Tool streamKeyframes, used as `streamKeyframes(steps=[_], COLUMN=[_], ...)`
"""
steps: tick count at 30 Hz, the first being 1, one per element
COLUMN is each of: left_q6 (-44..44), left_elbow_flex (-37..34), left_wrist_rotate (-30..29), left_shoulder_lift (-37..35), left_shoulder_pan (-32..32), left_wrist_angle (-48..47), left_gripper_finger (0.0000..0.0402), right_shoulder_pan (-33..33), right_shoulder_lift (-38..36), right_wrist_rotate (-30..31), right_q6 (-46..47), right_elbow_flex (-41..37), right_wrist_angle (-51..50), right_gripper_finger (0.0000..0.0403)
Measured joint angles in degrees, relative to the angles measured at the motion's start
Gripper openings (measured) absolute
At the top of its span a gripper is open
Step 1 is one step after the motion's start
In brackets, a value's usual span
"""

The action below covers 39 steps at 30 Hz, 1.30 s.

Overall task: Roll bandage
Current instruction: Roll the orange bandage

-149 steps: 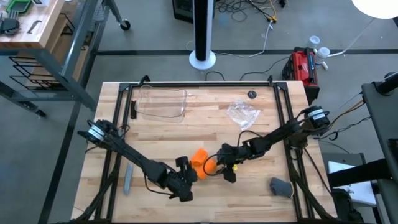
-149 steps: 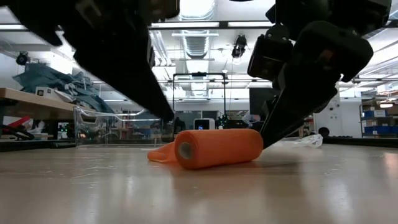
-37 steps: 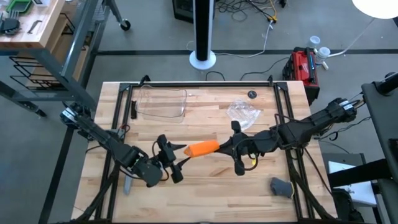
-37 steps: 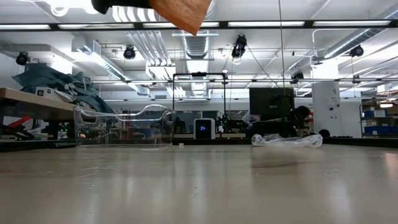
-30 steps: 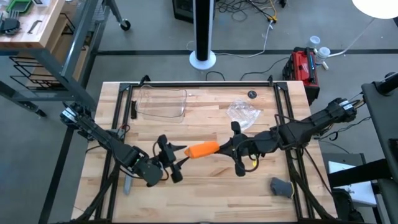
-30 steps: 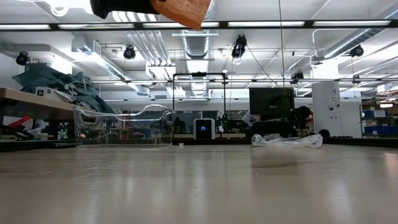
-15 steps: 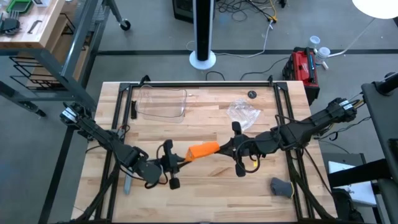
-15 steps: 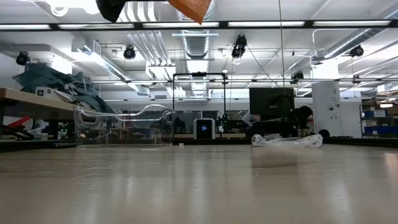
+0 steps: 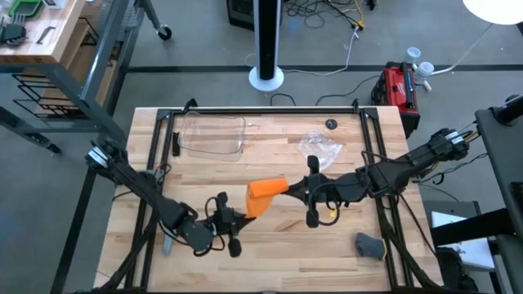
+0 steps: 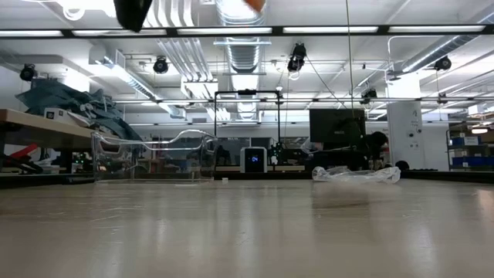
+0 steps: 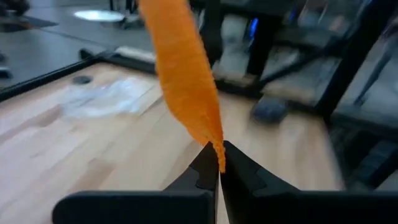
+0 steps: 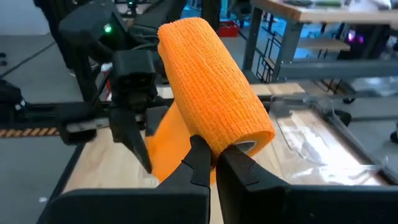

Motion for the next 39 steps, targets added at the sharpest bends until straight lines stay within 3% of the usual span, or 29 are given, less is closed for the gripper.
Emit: streamKeyframes(steps=[5,9,19,27,35,39], left_q6=[6.41,11.99,25.10,39.82,40.82,40.36], left_elbow_flex=[0.30,2.81,13.40,21.68,24.78,23.55], left_wrist_rotate=[3.02,3.16,2.56,-9.36,-14.82,-15.16], left_shoulder_lift=[2.41,3.92,4.94,4.90,4.76,4.48], left_shoulder_pan=[-0.23,-0.85,-0.76,-0.70,1.43,2.68], left_wrist_angle=[18.12,24.41,22.38,17.19,8.59,8.54], left_gripper_finger=[0.0000,0.0000,0.0000,0.0000,0.0000,0.0000], right_shoulder_pan=[-0.53,-0.52,-0.63,-0.66,-0.66,0.39], right_shoulder_lift=[0.93,2.37,6.25,7.08,7.08,7.08], right_wrist_rotate=[0.70,3.34,4.82,1.68,-7.78,-9.19], right_q6=[-3.24,-5.57,-8.47,-8.53,-11.88,-14.90], right_elbow_flex=[-0.60,-1.37,-1.16,-1.16,-1.16,-1.16], right_wrist_angle=[-0.31,-0.87,-0.30,-0.32,0.00,0.70], right_gripper_finger=[0.0000,0.0000,0.0000,0.0000,0.0000,0.0000])
